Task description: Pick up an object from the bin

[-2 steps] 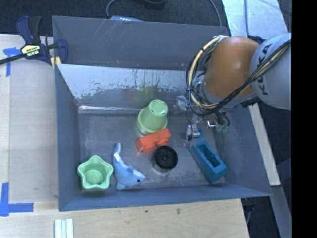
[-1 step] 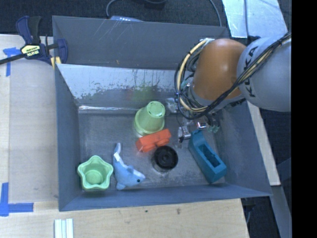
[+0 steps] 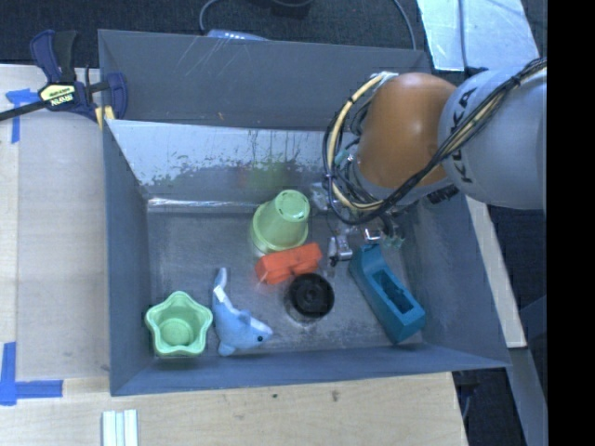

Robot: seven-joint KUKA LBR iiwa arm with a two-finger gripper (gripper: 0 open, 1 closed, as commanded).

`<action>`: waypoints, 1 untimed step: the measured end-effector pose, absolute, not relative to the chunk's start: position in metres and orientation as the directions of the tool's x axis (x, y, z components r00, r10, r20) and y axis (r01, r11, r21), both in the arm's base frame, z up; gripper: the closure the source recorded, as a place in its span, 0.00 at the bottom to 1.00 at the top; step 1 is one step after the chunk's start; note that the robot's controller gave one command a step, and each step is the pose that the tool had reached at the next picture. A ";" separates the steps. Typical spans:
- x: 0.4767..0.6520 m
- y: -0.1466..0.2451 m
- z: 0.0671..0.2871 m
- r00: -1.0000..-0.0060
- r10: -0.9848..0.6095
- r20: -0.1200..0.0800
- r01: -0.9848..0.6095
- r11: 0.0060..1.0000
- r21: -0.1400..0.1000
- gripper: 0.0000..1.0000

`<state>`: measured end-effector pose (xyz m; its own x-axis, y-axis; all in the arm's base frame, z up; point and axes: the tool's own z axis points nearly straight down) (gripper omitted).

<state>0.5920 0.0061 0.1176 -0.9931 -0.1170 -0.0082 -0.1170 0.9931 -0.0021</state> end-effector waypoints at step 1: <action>0.592 0.012 0.115 -0.998 -0.057 -0.009 -0.057 0.998 -0.002 0.00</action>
Offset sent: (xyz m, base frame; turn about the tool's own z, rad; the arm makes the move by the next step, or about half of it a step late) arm -0.0076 -0.0364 0.0200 -0.5044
